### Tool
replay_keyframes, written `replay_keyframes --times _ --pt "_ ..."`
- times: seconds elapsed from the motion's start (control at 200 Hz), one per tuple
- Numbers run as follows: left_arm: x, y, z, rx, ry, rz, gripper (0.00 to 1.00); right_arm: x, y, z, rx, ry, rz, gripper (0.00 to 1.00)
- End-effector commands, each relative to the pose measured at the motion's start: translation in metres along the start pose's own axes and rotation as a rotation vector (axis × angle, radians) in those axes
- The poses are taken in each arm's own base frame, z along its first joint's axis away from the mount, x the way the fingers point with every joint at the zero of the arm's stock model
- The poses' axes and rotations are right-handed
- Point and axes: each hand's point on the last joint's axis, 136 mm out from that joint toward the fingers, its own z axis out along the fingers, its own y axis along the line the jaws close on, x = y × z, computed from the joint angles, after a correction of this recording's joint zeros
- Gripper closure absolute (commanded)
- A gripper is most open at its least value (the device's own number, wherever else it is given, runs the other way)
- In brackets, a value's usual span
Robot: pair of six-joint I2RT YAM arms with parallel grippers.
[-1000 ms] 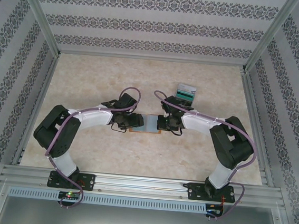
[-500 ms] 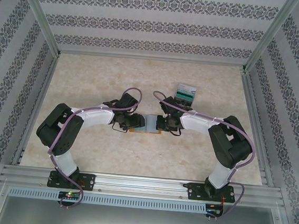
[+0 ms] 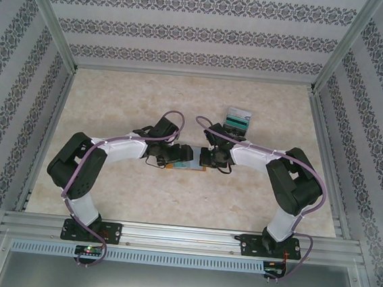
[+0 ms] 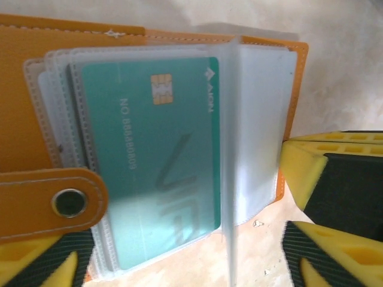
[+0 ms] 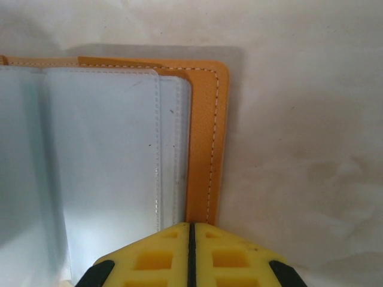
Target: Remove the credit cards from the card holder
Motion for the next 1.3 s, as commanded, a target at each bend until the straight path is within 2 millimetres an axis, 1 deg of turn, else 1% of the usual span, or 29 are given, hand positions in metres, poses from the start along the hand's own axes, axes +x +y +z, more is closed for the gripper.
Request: replay_keyframes --times 0.0,0.175,0.245,0.375,0.435,0.635,0.839,0.939,1.184,1.244,1.294 --pt "-0.004 -0.023 0.001 0.067 -0.010 0.054 0.10 0.010 0.002 0.012 0.006 0.038 0.002 1.00" --pt "-0.005 -0.028 -0.002 0.081 -0.013 0.068 0.04 0.011 0.002 0.011 0.007 0.039 0.003 1.00" --pt "-0.006 -0.030 -0.004 0.084 -0.017 0.071 0.05 0.010 0.002 0.011 0.005 0.038 0.005 1.00" --pt "-0.004 -0.042 -0.005 0.148 -0.005 0.093 0.08 0.010 0.003 0.012 0.002 0.039 0.006 1.00" --pt "-0.004 -0.044 -0.005 0.155 -0.006 0.097 0.09 0.010 0.003 0.012 0.002 0.038 0.006 1.00" --pt "-0.002 -0.033 -0.004 0.100 -0.003 0.085 0.08 0.010 0.003 0.011 0.000 0.039 0.007 1.00" --pt "-0.009 -0.007 -0.015 -0.067 -0.050 0.073 0.08 0.010 0.003 0.010 0.000 0.036 0.009 1.00" --pt "-0.011 -0.009 -0.019 -0.069 -0.061 0.083 0.08 0.010 0.003 0.009 -0.001 0.035 0.010 1.00" --pt "-0.010 -0.011 -0.011 -0.065 -0.040 0.083 0.08 0.011 0.003 0.009 0.001 0.036 0.012 1.00" --pt "-0.009 -0.010 -0.011 -0.072 -0.038 0.083 0.08 0.011 0.003 0.009 0.001 0.038 0.011 1.00" --pt "-0.009 -0.004 -0.012 -0.101 -0.042 0.079 0.08 0.011 0.003 0.009 0.001 0.036 0.011 1.00"
